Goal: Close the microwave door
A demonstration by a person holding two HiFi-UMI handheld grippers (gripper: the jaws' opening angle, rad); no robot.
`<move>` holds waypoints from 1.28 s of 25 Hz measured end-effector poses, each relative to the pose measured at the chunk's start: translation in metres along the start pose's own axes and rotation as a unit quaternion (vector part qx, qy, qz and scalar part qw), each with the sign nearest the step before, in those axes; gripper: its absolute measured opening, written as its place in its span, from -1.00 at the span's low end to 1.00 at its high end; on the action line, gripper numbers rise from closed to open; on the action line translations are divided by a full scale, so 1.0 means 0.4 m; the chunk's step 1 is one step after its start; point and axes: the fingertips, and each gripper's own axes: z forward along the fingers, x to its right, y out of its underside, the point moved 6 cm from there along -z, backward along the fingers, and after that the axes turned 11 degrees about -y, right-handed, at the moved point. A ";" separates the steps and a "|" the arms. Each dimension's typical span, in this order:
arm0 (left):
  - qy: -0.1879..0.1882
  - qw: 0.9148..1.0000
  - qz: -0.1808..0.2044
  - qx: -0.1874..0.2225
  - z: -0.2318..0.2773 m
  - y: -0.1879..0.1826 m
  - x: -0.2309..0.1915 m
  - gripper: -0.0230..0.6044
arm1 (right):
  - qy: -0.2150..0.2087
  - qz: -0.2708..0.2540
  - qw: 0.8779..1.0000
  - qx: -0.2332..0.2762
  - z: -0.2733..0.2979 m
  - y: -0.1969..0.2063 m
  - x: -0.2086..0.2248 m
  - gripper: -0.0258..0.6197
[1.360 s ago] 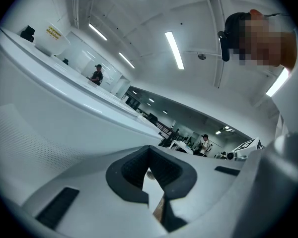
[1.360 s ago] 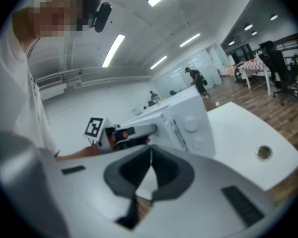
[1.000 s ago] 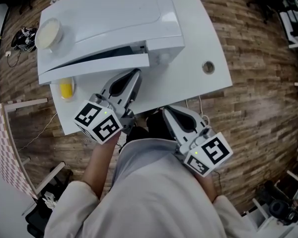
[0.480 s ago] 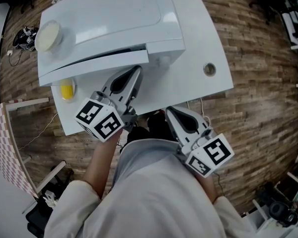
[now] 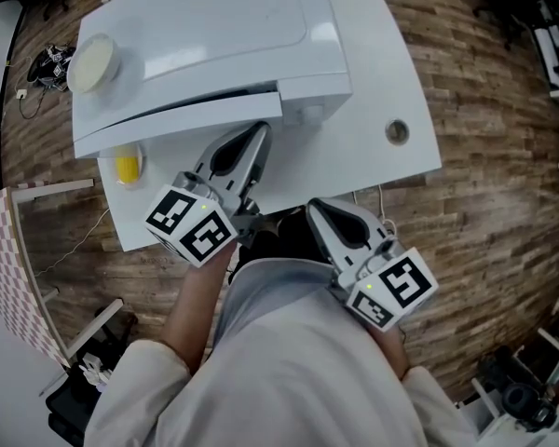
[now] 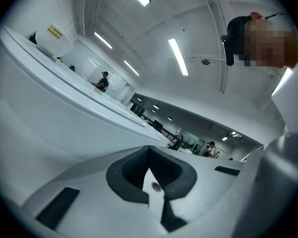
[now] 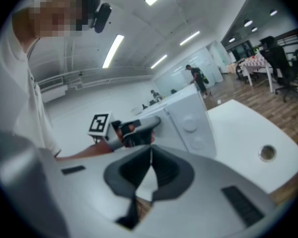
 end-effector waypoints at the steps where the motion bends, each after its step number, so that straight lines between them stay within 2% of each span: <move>1: -0.001 1.000 -0.003 -0.001 0.000 0.000 -0.001 -0.89 | 0.000 -0.001 1.000 0.001 0.001 0.000 0.000 -0.85; 11: -0.006 1.000 -0.003 -0.002 0.016 -0.008 -0.004 -0.89 | 0.006 -0.002 1.000 0.006 -0.001 -0.005 -0.005 -0.85; 15: -0.009 1.000 -0.018 0.002 0.026 -0.014 -0.010 -0.89 | 0.006 -0.002 1.000 0.007 -0.002 -0.003 -0.012 -0.85; 20: 0.007 1.000 -0.026 -0.001 0.057 -0.008 -0.002 -0.89 | 0.006 -0.002 1.000 0.009 -0.004 0.008 -0.025 -0.85; 25: 0.001 0.999 -0.043 0.002 0.034 -0.006 -0.007 -0.88 | 0.011 -0.004 1.000 0.016 -0.009 0.009 -0.036 -0.85; 32: -0.008 0.999 -0.041 -0.004 -0.007 0.001 -0.031 -0.88 | 0.010 -0.014 1.000 0.025 0.000 0.007 -0.060 -0.85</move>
